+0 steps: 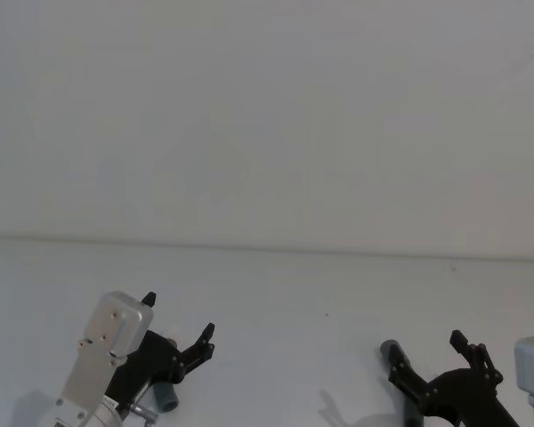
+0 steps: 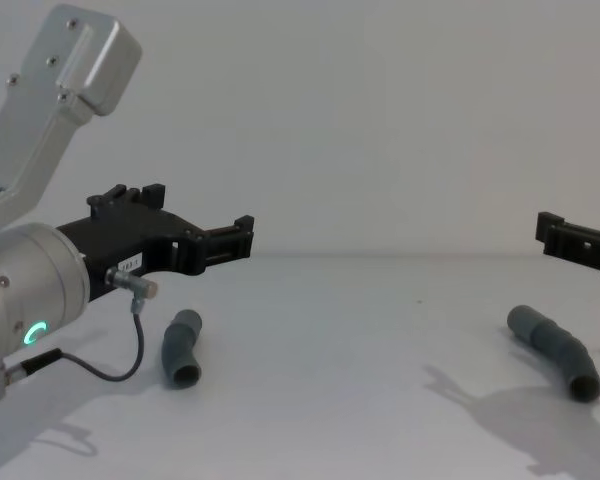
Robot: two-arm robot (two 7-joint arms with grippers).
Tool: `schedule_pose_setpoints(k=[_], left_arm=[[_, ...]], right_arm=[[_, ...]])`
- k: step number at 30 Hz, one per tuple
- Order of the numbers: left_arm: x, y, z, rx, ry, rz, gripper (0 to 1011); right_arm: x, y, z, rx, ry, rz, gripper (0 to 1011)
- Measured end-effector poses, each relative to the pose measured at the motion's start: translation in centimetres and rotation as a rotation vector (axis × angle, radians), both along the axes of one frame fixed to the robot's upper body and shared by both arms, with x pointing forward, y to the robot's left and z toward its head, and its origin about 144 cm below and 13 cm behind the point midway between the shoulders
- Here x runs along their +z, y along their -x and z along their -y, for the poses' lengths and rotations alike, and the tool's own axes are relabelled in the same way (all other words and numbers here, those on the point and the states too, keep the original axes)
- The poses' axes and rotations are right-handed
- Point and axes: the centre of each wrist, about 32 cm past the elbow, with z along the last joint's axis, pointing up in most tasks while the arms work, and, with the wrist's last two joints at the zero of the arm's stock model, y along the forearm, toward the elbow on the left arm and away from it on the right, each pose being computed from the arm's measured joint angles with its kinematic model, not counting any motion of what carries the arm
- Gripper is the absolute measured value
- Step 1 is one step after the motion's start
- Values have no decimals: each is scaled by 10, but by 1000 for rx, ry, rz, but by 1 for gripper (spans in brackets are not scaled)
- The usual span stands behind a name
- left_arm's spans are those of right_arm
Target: Use both hands to pick up one end of the pipe from the table, align the ends, and insert them.
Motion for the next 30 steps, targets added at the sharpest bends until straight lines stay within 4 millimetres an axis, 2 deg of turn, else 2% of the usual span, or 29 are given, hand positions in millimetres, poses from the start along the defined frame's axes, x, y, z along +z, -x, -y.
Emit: schedule_pose_setpoints(k=[30], left_arm=[[0, 0, 0, 0, 0, 0, 1001]], right_arm=[[0, 0, 0, 0, 0, 0, 1003]])
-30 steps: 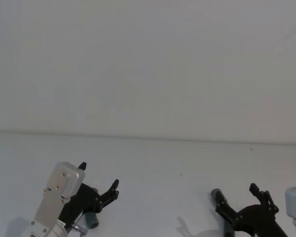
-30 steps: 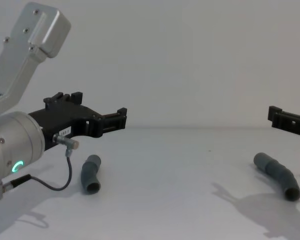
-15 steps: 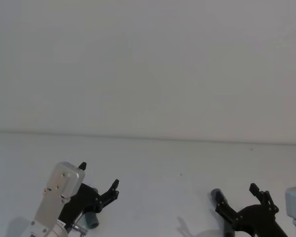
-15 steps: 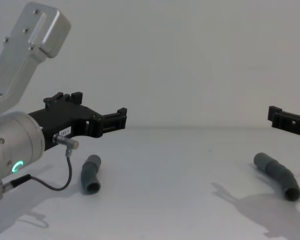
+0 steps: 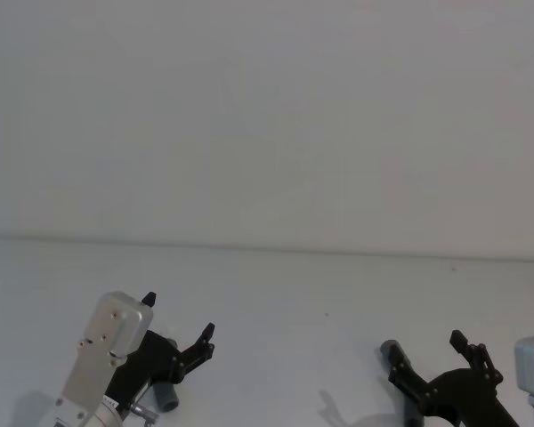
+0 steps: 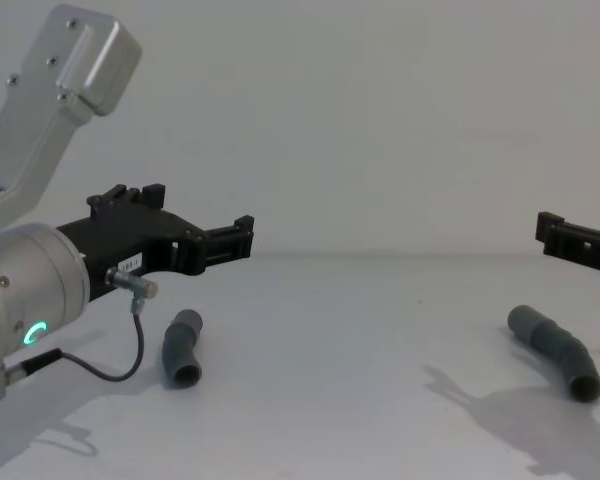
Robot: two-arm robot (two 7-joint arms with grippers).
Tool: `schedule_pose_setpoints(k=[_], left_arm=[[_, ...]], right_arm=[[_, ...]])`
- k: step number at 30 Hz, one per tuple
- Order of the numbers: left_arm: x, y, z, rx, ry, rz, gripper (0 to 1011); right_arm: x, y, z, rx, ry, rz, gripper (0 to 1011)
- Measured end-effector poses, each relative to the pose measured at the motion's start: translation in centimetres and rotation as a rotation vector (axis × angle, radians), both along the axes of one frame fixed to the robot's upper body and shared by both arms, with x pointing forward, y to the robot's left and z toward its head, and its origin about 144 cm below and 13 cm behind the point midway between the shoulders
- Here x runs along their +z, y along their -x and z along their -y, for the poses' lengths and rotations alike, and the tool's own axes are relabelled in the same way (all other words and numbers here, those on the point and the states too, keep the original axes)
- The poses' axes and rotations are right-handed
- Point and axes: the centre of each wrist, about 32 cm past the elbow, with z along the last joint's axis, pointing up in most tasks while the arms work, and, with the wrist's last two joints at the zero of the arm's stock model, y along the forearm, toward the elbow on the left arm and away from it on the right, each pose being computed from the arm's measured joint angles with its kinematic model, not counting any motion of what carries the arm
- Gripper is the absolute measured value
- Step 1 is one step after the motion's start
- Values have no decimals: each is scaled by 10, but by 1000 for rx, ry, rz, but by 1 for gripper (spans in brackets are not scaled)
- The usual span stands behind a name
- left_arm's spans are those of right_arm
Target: Use both hands to pick up one end of the pipe from the table, align the ends, and insert them.
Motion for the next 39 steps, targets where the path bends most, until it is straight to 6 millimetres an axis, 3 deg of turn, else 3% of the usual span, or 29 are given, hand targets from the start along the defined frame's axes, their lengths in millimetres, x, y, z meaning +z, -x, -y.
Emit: schedule_pose_setpoints(k=[21, 39], left_arm=[[-1, 1, 0, 4, 3, -5, 1001], [7, 15, -3, 114, 85, -172, 1001]], right_arm=[[0, 0, 0, 0, 0, 0, 1003], [0, 0, 0, 0, 0, 0, 1003]])
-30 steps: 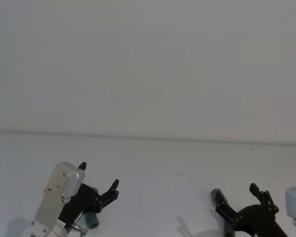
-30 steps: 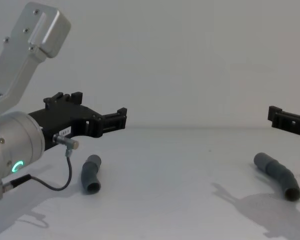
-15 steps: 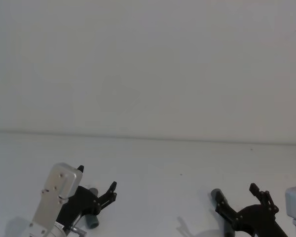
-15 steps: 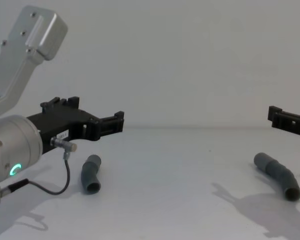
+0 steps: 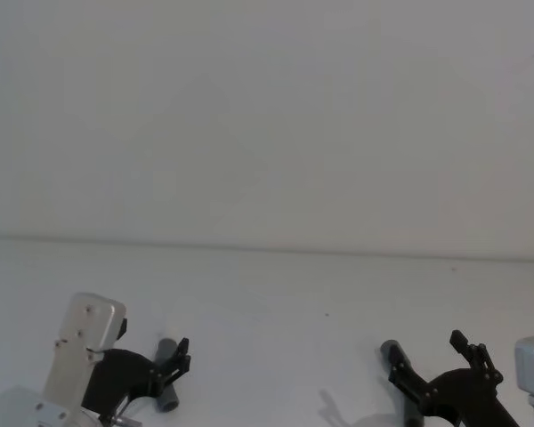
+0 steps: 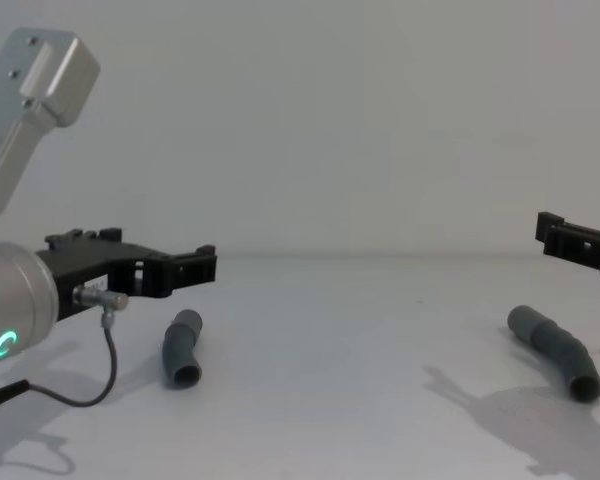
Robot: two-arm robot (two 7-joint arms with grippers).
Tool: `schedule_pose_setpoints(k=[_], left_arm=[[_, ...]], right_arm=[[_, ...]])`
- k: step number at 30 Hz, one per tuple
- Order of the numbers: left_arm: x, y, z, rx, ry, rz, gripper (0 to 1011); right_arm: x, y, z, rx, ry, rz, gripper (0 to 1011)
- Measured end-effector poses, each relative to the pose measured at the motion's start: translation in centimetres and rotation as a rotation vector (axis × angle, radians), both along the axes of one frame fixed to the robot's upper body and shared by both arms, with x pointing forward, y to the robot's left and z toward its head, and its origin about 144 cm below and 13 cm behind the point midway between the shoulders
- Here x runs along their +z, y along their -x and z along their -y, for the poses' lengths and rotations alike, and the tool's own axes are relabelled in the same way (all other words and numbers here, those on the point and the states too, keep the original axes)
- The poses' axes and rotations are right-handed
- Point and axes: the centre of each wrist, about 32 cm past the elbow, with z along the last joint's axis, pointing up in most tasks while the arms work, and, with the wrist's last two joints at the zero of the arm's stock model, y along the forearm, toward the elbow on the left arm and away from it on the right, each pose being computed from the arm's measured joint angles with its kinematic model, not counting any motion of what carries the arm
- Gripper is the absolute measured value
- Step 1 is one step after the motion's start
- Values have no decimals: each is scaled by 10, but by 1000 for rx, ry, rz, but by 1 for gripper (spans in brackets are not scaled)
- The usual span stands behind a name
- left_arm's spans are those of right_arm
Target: Use both hands to pick up one end of the pipe from the table, align the ends, and insert them.
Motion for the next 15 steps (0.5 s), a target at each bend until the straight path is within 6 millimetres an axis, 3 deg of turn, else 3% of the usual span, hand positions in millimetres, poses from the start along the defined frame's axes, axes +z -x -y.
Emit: schedule_pose_setpoints(k=[15], left_arm=[[29, -5, -9, 80, 12, -194, 1001]], right_arm=[[0, 0, 0, 0, 0, 0, 1003]])
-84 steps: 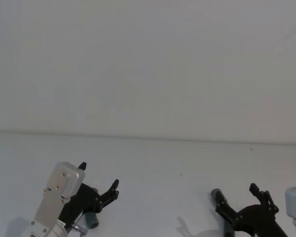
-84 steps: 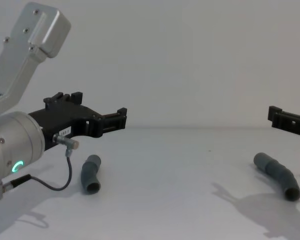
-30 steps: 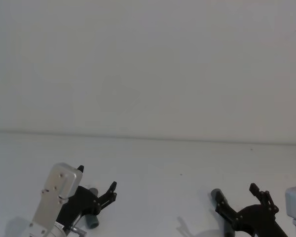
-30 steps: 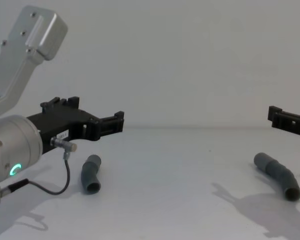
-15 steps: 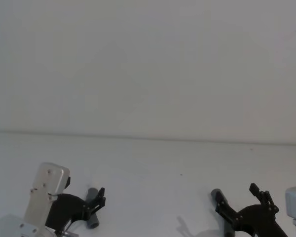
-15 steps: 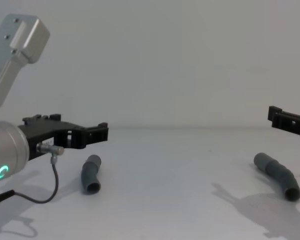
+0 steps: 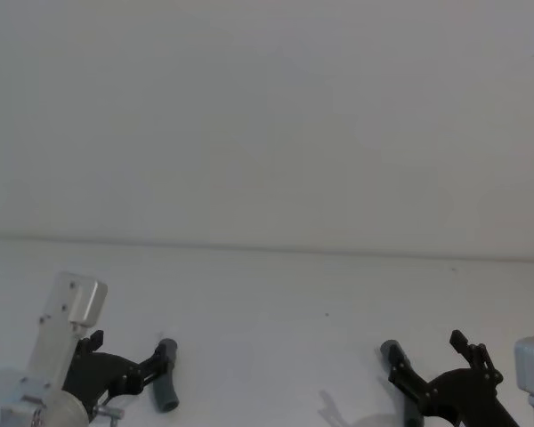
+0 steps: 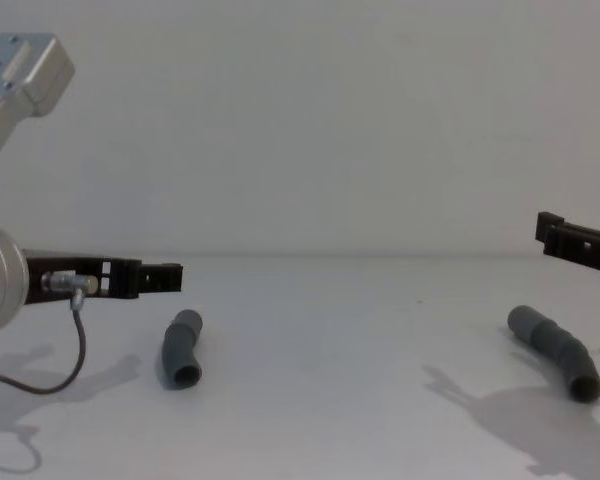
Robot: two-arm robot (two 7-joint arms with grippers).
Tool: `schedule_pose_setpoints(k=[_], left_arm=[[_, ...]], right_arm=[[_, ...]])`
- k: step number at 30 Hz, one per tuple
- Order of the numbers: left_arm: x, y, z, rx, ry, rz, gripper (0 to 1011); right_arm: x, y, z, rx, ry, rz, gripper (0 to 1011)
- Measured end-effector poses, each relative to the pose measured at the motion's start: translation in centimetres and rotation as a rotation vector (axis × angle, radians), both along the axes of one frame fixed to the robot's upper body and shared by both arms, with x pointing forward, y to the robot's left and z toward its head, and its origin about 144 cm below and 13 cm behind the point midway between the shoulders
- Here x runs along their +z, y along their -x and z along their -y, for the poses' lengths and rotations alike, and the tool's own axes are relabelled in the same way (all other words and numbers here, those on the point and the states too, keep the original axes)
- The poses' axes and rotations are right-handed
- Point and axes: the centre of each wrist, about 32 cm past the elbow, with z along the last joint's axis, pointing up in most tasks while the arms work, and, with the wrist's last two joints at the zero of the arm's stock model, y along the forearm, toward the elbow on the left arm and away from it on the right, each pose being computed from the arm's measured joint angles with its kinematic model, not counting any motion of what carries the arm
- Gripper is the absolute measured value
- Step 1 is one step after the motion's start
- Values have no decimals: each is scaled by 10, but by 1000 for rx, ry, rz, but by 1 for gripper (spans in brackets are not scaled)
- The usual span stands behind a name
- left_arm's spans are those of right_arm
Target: Use both hands to pick up one end of the pipe from the table, align the ends, and insert them.
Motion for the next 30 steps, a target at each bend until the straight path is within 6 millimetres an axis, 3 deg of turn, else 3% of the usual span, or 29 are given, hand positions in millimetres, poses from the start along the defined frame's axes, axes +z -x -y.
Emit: schedule_pose_setpoints(k=[14, 30], left_arm=[[16, -26, 0, -18, -5, -103, 1001], [16, -50, 9, -46, 2, -180, 1001]], right_arm=[[0, 0, 0, 0, 0, 0, 1003], [0, 0, 0, 0, 0, 0, 1003]])
